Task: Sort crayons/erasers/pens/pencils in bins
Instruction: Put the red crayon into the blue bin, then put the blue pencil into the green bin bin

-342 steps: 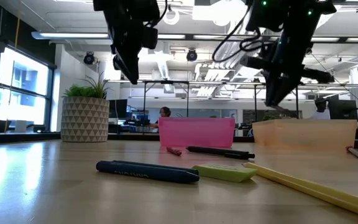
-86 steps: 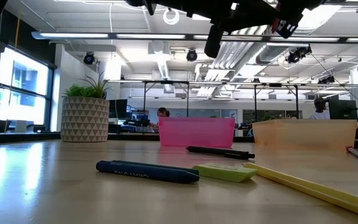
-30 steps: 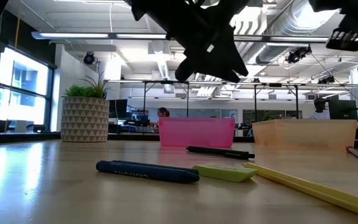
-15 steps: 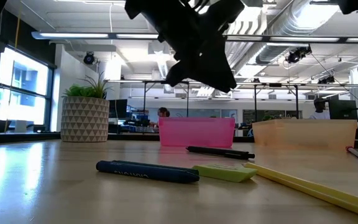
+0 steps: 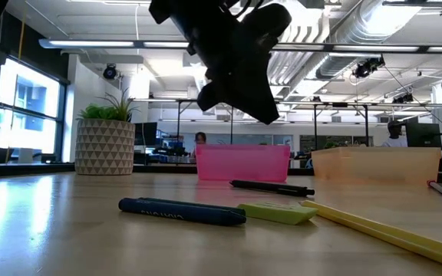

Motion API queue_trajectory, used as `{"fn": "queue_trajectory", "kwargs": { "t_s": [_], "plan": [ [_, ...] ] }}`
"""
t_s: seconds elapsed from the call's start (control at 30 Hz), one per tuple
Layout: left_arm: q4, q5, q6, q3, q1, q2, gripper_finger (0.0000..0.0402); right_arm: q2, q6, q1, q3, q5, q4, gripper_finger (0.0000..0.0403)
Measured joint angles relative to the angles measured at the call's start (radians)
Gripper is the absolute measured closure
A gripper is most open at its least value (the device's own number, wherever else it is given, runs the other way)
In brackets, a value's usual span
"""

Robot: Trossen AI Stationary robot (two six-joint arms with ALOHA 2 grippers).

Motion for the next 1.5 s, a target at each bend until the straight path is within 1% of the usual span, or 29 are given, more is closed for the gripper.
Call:
{"fn": "queue_trajectory", "kwargs": {
  "t_s": [0.1,0.2,0.33,0.47,0.57,0.73,0.83,0.93,1.1,1.23,1.4,1.5],
  "plan": [
    [-0.021,0.009,-0.001,0.000,-0.006,0.000,0.0353,0.040,0.007,0.017,-0.001,-0.003,0.016,0.0372],
    [-0.044,0.012,-0.002,0.000,-0.017,0.000,0.0353,0.062,0.007,0.025,-0.001,-0.003,0.052,0.0341],
    [-0.089,0.012,-0.027,0.000,-0.035,0.000,0.0353,0.065,0.007,0.025,-0.001,0.012,0.087,0.0302],
    [-0.155,0.008,-0.063,0.000,-0.055,0.000,0.0353,0.062,-0.001,0.024,-0.001,0.022,0.082,0.0278],
    [-0.206,0.008,-0.080,0.000,-0.072,0.000,0.0353,0.046,-0.004,0.022,-0.001,0.045,0.076,0.0270],
    [-0.271,0.003,-0.106,0.000,-0.099,0.000,0.0353,-0.025,-0.012,0.014,-0.001,0.133,0.068,0.0269],
    [-0.289,-0.006,-0.124,0.000,-0.111,0.000,0.0353,-0.081,-0.027,-0.012,-0.001,0.179,0.045,0.0269],
    [-0.305,-0.022,-0.142,0.000,-0.119,0.000,0.0353,-0.127,-0.082,-0.055,0.000,0.221,0.013,0.0269],
    [-0.310,-0.029,-0.175,0.000,-0.124,0.000,0.0353,-0.169,-0.243,-0.168,0.000,0.245,-0.082,0.0269],
    [-0.335,-0.029,-0.193,0.000,-0.124,0.000,0.0353,-0.165,-0.450,-0.265,0.000,0.250,-0.167,0.0269],
    [-0.371,-0.034,-0.215,0.000,-0.121,0.000,0.0353,-0.165,-0.753,-0.352,0.000,0.238,-0.169,0.0269],
    [-0.401,-0.047,-0.233,0.000,-0.121,0.000,0.0353,-0.166,-0.909,-0.383,-0.032,0.211,-0.139,0.0269]
  ]
}}
